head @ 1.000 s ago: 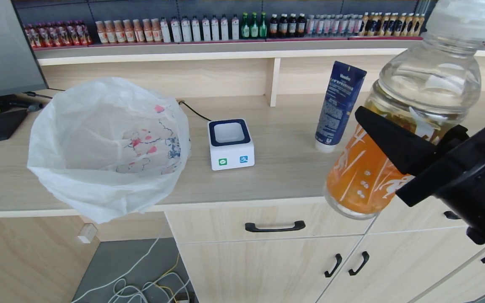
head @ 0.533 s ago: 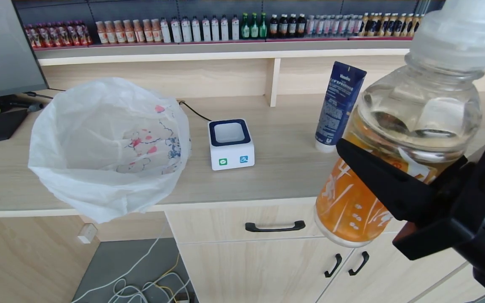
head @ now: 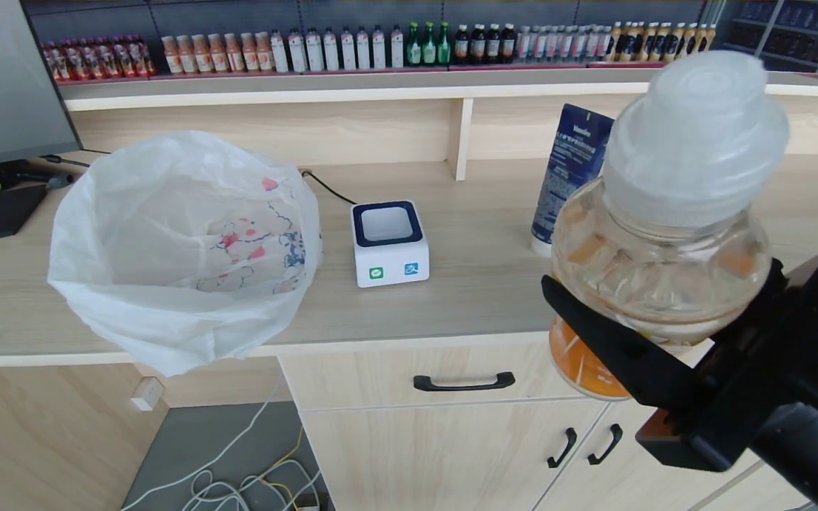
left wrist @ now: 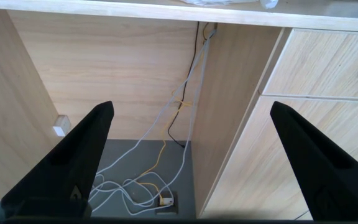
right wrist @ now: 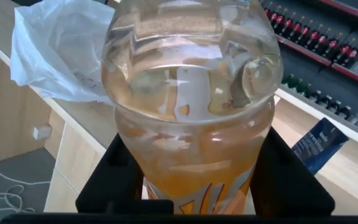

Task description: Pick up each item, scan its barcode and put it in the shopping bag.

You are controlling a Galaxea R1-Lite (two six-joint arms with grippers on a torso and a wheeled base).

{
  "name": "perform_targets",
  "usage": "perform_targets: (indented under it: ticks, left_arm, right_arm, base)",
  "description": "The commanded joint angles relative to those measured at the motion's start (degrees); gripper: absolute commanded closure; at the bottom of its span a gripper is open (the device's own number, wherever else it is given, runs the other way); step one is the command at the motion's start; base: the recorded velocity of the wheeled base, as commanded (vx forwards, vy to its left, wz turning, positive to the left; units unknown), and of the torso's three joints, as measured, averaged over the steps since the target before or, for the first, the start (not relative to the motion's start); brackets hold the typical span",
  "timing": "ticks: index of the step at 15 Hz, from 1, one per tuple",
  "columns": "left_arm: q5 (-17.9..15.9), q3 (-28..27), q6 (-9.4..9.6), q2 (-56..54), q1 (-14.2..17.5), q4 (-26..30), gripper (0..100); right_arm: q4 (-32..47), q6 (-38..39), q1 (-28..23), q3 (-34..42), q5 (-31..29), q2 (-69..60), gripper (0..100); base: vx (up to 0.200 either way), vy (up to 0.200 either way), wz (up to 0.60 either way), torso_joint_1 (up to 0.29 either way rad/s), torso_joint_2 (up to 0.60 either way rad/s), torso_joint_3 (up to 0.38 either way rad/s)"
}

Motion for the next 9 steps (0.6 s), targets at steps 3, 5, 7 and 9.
perform_targets:
  ticks: [3, 5, 7, 9]
  left_arm:
    - [0.0, 0.0, -0.01, -0.02, 0.05, 0.0, 0]
    - [0.0, 0.0, -0.01, -0.02, 0.05, 0.0, 0]
    - [0.0, 0.0, -0.01, -0.02, 0.05, 0.0, 0]
    - [0.0, 0.0, -0.01, -0.02, 0.05, 0.0, 0]
  right_arm:
    - [-0.04, -8.29, 3.99, 0.15, 0.85, 0.93, 100]
    - [-0.04, -13.65, 10.4, -0.47, 0.67, 4.1, 100]
    - [-0.04, -17.61, 13.65, -2.4, 1.28, 7.26, 100]
    - [-0.04, -18.22, 14.88, -3.72, 6.03, 9.64, 100]
  base:
    - [0.0, 0.0, 0.0, 0.0, 0.0, 0.0]
    - [0.0, 0.0, 0.0, 0.0, 0.0, 0.0]
    - [0.0, 0.0, 0.0, 0.0, 0.0, 0.0]
    - [0.0, 0.0, 0.0, 0.0, 0.0, 0.0]
